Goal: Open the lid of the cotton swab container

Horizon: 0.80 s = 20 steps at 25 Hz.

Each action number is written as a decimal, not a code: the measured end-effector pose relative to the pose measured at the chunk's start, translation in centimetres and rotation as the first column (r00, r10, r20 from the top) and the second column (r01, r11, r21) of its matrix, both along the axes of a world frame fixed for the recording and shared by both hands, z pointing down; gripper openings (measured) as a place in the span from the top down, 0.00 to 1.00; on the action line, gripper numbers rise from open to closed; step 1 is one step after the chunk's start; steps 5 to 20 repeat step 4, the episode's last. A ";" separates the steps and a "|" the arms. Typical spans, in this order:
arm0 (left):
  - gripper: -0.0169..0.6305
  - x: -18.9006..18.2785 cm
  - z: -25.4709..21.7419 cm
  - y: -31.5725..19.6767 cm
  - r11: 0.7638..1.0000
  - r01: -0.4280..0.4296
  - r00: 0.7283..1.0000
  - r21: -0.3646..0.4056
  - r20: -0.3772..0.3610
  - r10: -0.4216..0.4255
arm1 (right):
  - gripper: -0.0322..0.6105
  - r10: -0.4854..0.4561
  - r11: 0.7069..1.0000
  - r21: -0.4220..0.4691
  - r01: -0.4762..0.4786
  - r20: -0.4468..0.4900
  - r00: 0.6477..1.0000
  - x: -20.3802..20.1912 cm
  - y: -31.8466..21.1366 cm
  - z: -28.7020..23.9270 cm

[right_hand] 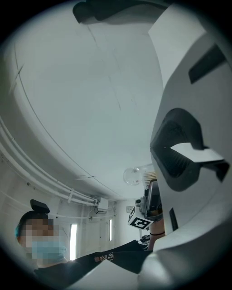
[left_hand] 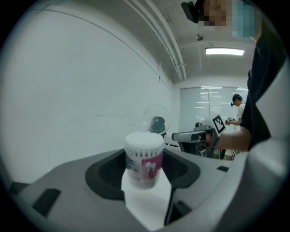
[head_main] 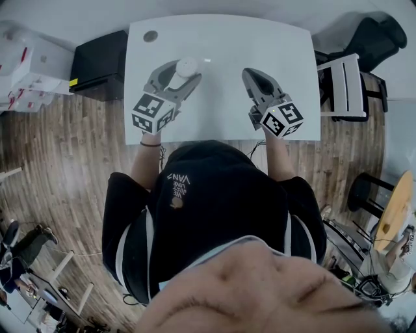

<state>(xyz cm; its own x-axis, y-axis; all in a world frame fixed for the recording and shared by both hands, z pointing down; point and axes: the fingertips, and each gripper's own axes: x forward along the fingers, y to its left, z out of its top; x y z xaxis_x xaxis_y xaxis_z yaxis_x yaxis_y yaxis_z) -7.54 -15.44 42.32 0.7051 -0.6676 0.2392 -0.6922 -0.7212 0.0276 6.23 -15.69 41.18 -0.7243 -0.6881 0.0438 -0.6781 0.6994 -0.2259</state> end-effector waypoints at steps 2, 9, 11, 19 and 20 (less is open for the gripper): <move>0.59 0.1 0.0 -0.1 1.000 -0.001 1.000 0.000 -0.001 0.001 | 0.93 -0.001 1.000 0.001 0.001 -0.002 1.000 0.0 -0.1 0.0; 0.59 0.1 0.0 -0.2 1.000 -0.001 1.000 0.000 -0.002 0.001 | 0.93 -0.002 1.000 0.002 0.002 -0.005 1.000 0.1 -0.2 0.0; 0.59 0.1 0.0 -0.2 1.000 -0.001 1.000 0.000 -0.002 0.001 | 0.93 -0.002 1.000 0.002 0.002 -0.005 1.000 0.1 -0.2 0.0; 0.59 0.1 0.0 -0.2 1.000 -0.001 1.000 0.000 -0.002 0.001 | 0.93 -0.002 1.000 0.002 0.002 -0.005 1.000 0.1 -0.2 0.0; 0.59 0.1 0.0 -0.2 1.000 -0.001 1.000 0.000 -0.002 0.001 | 0.93 -0.002 1.000 0.002 0.002 -0.005 1.000 0.1 -0.2 0.0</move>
